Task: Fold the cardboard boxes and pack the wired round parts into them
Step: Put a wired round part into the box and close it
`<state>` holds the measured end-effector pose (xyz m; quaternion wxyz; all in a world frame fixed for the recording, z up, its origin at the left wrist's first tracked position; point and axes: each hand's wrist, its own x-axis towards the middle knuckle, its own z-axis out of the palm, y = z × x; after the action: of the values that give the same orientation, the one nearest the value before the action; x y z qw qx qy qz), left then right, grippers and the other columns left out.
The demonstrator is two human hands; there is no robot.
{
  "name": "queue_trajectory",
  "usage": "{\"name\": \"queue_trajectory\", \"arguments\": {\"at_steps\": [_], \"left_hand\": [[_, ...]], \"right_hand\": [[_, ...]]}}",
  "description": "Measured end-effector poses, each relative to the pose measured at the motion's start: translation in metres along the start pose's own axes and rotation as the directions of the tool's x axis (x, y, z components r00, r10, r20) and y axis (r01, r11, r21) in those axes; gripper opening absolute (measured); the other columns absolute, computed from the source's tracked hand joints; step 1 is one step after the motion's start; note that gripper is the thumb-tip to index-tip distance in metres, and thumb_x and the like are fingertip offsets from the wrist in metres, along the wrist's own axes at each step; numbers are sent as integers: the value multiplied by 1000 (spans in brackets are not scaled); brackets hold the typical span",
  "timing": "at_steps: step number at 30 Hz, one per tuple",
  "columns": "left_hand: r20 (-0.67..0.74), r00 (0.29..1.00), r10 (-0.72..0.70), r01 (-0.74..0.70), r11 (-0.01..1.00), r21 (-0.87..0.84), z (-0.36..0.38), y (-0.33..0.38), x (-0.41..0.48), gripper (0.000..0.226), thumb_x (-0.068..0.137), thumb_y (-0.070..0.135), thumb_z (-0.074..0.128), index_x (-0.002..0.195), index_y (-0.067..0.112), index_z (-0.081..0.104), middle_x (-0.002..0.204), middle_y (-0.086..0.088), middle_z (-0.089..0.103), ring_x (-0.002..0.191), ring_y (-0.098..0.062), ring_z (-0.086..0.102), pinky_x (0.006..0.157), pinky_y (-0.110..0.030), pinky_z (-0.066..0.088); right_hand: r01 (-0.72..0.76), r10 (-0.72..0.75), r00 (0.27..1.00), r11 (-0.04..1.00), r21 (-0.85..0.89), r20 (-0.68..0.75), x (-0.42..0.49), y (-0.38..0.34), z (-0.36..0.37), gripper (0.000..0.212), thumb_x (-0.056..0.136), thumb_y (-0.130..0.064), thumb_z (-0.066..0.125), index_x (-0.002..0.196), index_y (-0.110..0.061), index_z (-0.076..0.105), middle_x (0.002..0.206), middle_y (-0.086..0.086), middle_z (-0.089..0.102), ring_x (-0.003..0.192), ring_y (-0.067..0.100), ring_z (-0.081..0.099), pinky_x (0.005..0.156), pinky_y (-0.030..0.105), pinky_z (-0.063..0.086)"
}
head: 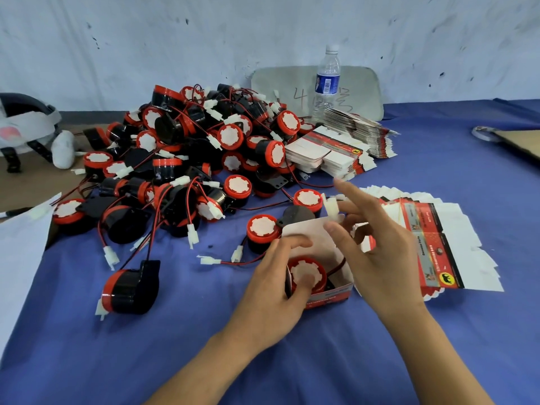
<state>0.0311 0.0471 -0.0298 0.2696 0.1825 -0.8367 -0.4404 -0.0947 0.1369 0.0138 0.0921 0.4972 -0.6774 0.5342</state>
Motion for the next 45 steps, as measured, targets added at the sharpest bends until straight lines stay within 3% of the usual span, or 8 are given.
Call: {"name": "queue_trajectory", "arguments": {"at_steps": [9,19,23,27,31,36,41,45], "left_hand": [[12,998,-58,58,998,-12,3,0,-2,57,79,13,53,117,51,34,124,32,41,120,8,42,92,-6,37],[-23,999,-40,39,999,-29,6,-3,-2,52,88,15,58,125,45,36,131,24,46,124,3,45,94,-8,39],[-27,998,-58,58,998,-25,6,-1,-2,56,84,15,56,123,50,36,127,26,46,121,6,45,94,-14,43],[-39,997,-62,61,998,-23,7,0,-3,57,82,18,54,123,51,35,127,27,46,121,6,45,96,-16,44],[-42,997,-60,60,998,-7,8,-1,-3,60,84,14,58,125,51,33,130,28,44,120,7,45,94,-14,45],[-46,998,-44,45,999,22,9,-1,-4,64,85,10,59,128,49,33,134,27,40,118,15,40,89,1,33],[-39,999,-32,34,999,29,9,2,-5,60,82,19,55,125,51,29,134,24,40,120,5,43,97,-21,42],[-25,999,-41,41,999,18,10,6,-6,58,79,26,50,127,50,27,131,18,43,115,-5,50,93,-37,49]], "right_hand": [[-80,100,981,989,122,-167,1,-7,-9,33,81,-12,75,87,-35,52,77,-9,63,67,7,61,58,13,50],[-256,238,956,963,88,173,-6,-9,-1,32,82,-10,68,93,-33,47,84,-16,63,66,1,68,53,18,54],[-149,156,984,985,-84,88,-4,-5,-4,14,80,-1,74,81,-11,65,61,-22,62,65,-11,63,55,5,45],[53,2,990,922,-384,142,-4,-3,-4,14,76,1,78,71,-3,65,64,6,67,55,24,61,49,38,52],[224,-103,959,846,-484,264,-8,-8,-5,17,70,4,81,68,-1,65,67,11,64,54,30,60,44,39,52],[298,54,885,699,-650,463,-8,-18,-6,36,40,12,85,63,-3,62,63,11,52,40,27,51,34,27,38],[402,253,697,637,-658,671,9,-20,-1,23,88,-2,47,80,-23,46,92,3,48,91,23,59,67,27,38],[376,318,710,584,-720,628,20,-23,0,32,90,-7,49,68,-20,30,73,-1,34,90,28,62,62,30,35]]}}
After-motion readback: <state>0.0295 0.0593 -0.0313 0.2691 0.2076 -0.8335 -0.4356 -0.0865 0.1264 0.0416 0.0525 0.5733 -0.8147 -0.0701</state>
